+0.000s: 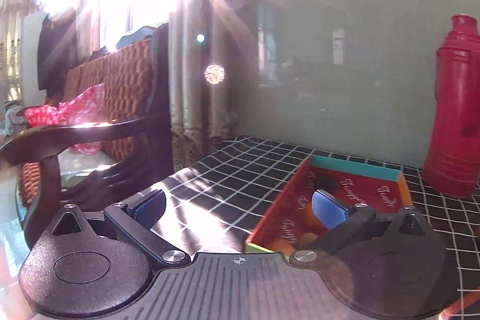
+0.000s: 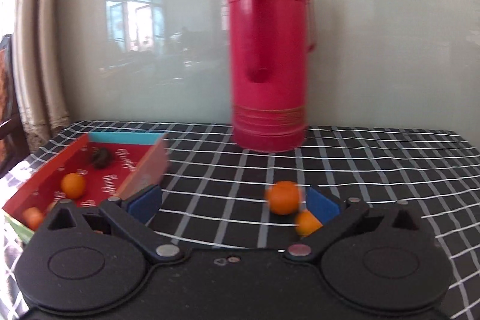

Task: Organize fruits
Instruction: 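Move the left gripper to a small orange and close on it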

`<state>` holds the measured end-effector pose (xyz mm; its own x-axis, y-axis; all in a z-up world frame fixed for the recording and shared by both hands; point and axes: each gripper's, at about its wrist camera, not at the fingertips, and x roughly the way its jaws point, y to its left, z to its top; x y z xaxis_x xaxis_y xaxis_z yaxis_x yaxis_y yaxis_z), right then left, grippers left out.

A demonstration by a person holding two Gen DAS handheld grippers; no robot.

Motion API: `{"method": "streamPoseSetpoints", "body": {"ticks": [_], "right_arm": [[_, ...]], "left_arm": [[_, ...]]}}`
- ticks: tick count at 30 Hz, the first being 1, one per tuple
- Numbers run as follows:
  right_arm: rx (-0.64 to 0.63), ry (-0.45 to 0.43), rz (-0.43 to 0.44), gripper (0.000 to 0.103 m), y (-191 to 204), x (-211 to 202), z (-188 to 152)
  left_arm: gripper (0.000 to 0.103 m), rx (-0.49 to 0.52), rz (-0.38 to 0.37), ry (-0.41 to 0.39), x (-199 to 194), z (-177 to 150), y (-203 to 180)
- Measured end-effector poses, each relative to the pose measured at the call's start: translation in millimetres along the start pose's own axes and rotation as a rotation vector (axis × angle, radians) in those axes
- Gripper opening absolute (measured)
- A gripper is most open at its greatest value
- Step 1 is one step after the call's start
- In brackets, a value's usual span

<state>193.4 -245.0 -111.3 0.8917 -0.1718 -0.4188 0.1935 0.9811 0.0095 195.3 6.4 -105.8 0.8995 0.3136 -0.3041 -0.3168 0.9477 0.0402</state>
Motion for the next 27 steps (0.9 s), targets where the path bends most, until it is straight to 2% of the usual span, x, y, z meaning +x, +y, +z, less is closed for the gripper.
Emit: {"method": "streamPoseSetpoints", "body": {"ticks": [7,12,14,17,20,25,27], "right_arm": [[0.059,-0.055,-0.294,0.097,-70.4,-20.1,-6.0],[0.112,-0.094,-0.539,0.097,-113.5,-33.5,-12.3],[0.125,-0.107,-0.597,0.097,-126.8,-39.8,-14.4],[0.131,-0.121,-0.635,0.097,-143.5,-49.5,-20.2],[0.124,-0.127,-0.671,0.097,-155.7,-55.5,-25.3],[0.132,-0.133,-0.672,0.097,-168.1,-60.7,-25.6],[0.134,-0.131,-0.667,0.097,-170.1,-63.9,-24.9]], "left_arm": [[0.102,0.095,-0.197,-0.025,-20.6,-7.6,-75.7],[0.102,0.159,-0.365,0.013,-33.8,-21.2,-127.7],[0.102,0.186,-0.428,0.019,-39.4,-25.7,-147.7],[0.102,0.239,-0.496,0.017,-48.8,-32.4,-179.5],[0.102,0.270,-0.532,0.040,-54.5,-37.8,-209.0],[0.102,0.254,-0.553,0.110,-52.7,-43.1,-249.4],[0.096,0.255,-0.555,0.127,-53.1,-44.9,-264.2]]}}
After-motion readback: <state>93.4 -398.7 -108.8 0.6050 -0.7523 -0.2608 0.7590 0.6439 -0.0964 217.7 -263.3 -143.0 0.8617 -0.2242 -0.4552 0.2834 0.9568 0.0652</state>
